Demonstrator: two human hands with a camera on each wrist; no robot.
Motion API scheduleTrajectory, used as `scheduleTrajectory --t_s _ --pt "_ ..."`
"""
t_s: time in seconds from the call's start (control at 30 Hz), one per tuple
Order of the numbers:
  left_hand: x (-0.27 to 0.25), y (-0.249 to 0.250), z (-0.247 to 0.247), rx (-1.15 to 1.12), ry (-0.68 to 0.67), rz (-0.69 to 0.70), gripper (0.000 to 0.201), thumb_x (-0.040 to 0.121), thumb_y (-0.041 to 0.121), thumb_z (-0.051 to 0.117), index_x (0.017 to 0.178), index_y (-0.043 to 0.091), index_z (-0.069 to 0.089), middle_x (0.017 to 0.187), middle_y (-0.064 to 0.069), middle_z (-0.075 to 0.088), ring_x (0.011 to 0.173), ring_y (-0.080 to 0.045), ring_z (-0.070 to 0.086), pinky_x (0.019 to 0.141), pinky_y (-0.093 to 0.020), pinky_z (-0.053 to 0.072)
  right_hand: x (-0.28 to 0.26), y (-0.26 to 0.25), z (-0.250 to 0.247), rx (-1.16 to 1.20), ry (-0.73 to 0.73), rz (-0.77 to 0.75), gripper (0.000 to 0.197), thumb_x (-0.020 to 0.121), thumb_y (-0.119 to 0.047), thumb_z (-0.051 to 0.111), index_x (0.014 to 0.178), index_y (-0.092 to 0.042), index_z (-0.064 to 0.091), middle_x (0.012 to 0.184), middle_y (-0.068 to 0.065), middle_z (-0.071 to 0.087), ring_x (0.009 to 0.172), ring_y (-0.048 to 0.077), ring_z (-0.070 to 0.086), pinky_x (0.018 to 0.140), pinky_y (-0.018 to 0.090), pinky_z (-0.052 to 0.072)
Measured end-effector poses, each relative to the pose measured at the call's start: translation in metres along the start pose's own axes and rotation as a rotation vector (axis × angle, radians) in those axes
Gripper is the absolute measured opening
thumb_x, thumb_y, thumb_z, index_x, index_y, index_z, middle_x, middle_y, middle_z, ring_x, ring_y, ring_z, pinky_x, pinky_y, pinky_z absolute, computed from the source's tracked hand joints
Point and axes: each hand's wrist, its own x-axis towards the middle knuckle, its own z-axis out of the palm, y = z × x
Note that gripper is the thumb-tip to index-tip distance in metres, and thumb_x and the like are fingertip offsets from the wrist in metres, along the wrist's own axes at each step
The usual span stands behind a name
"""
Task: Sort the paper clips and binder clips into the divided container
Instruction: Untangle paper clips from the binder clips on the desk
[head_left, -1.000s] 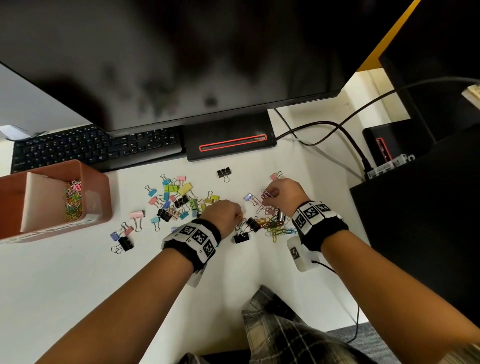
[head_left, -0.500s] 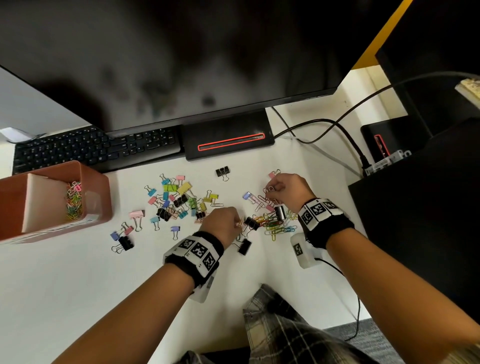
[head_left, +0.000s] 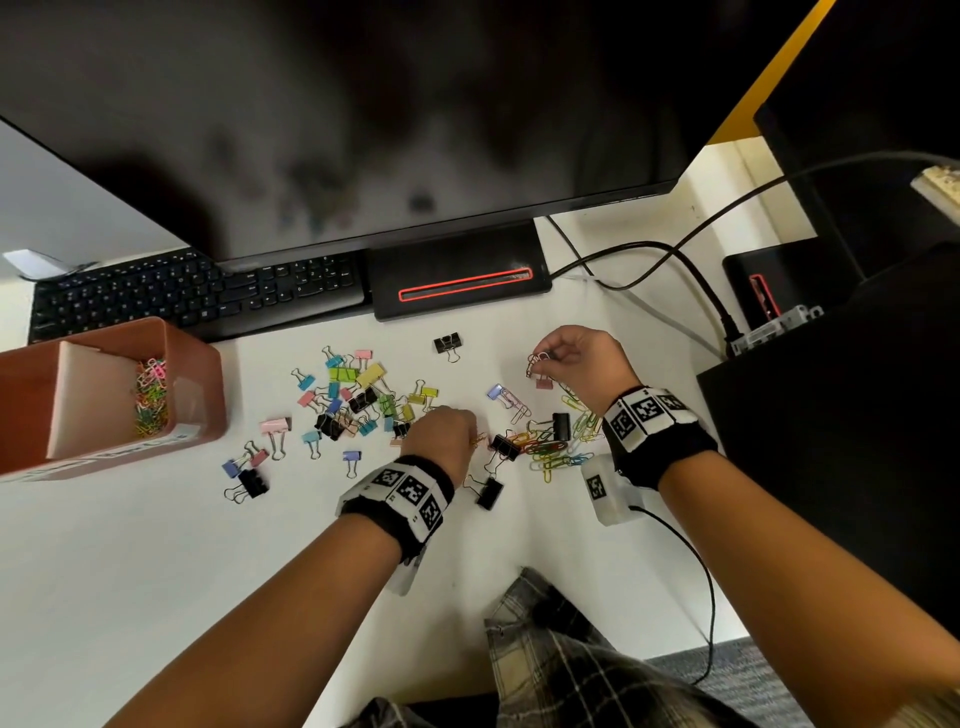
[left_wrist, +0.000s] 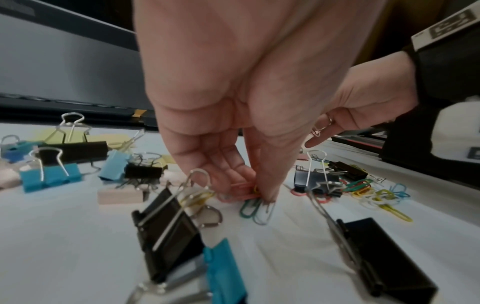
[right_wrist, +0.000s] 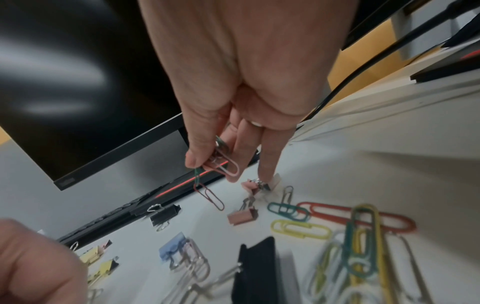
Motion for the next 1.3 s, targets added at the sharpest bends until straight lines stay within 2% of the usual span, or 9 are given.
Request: scheduleTrajectory --t_s 0.1,0.27,0.4,0.57,0.83,0.93,1.1,1.17,1.3 --pt "0.0 0.0 0.0 0.022 -0.003 0.024 0.017 0.09 0.008 0.049 0.103 0.011 0.059 0.101 -0.01 0.064 0.094 -0.025 0.059 0.07 -0.028 0.042 -0.003 -0.006 -0.001 0.02 0.003 -0.035 0.011 0.077 -0.005 0.072 0.085 -0.009 0.065 0.068 -0.004 0.062 0.062 0.009 0.062 0.059 0.018 0.052" --pt "0.001 -0.005 -0.007 -0.088 -0.039 0.057 0.018 0.085 0.007 0.054 0.1 0.008 0.063 0.101 -0.01 0.065 0.095 -0.026 0.059 0.079 -0.031 0.046 -0.002 -0.008 0.0 0.071 -0.033 0.004 0.014 0.076 0.002 0.069 0.077 -0.011 0.063 0.068 0.002 0.063 0.085 0.036 0.068 0.078 0.047 0.058" --pt "0.001 -0.013 -0.008 -0.25 -0.014 0.06 0.016 0.079 0.001 0.061 0.092 0.007 0.068 0.092 -0.008 0.068 0.083 -0.019 0.061 0.074 -0.021 0.047 -0.005 -0.004 0.005 -0.001 -0.048 -0.015 0.013 0.077 -0.006 0.071 0.074 -0.018 0.064 0.085 0.015 0.071 0.087 0.035 0.068 0.083 0.05 0.056" --pt "0.005 -0.018 -0.008 -0.406 0.045 0.007 0.013 0.073 -0.001 0.065 0.078 0.011 0.068 0.073 -0.001 0.063 0.068 -0.013 0.057 0.059 -0.012 0.045 -0.009 0.0 0.011 -0.05 -0.056 -0.065 0.012 0.076 -0.018 0.072 0.075 -0.022 0.061 0.082 0.007 0.073 0.084 0.025 0.069 0.085 0.049 0.054" --pt "-0.023 -0.066 -0.063 -0.778 0.238 -0.004 0.03 0.075 -0.002 0.07 0.063 0.021 0.058 0.079 -0.011 0.063 0.065 -0.015 0.059 0.055 -0.01 0.05 -0.019 -0.039 0.039 -0.051 -0.031 -0.188 0.012 0.078 -0.016 0.071 0.078 -0.019 0.06 0.079 0.003 0.073 0.077 0.018 0.07 0.082 0.045 0.056" --pt "-0.049 -0.109 -0.094 -0.843 0.382 -0.042 0.031 0.073 -0.007 0.07 0.062 0.019 0.057 0.079 -0.016 0.061 0.063 -0.012 0.059 0.052 -0.012 0.047 -0.02 -0.074 0.074 -0.051 -0.062 -0.287 0.015 0.077 -0.019 0.073 0.075 -0.024 0.059 0.077 0.0 0.07 0.075 0.017 0.066 0.079 0.045 0.056" --pt "-0.1 -0.214 -0.138 -0.828 0.532 -0.224 0.019 0.077 -0.005 0.067 0.07 0.012 0.061 0.068 -0.003 0.06 0.048 0.002 0.052 0.048 -0.01 0.045 -0.024 -0.152 0.172 -0.068 -0.234 -0.446 0.013 0.078 -0.022 0.069 0.076 -0.029 0.057 0.07 -0.006 0.064 0.071 0.019 0.066 0.071 0.048 0.057" --pt "-0.113 -0.252 -0.15 -0.741 0.57 -0.301 0.011 0.075 0.0 0.071 0.074 0.008 0.064 0.07 -0.006 0.063 0.051 0.0 0.053 0.053 -0.006 0.043 -0.027 -0.183 0.219 -0.049 -0.275 -0.484 0.017 0.079 -0.018 0.068 0.075 -0.03 0.056 0.07 -0.006 0.061 0.072 0.023 0.068 0.065 0.049 0.058" --pt "-0.114 -0.299 -0.157 -0.729 0.583 -0.397 0.019 0.075 0.013 0.075 0.088 0.001 0.068 0.085 -0.012 0.068 0.068 -0.013 0.056 0.051 0.001 0.038 -0.025 -0.222 0.302 -0.074 -0.258 -0.525 0.011 0.081 -0.016 0.067 0.083 -0.021 0.057 0.077 0.003 0.063 0.071 0.022 0.066 0.072 0.041 0.056"
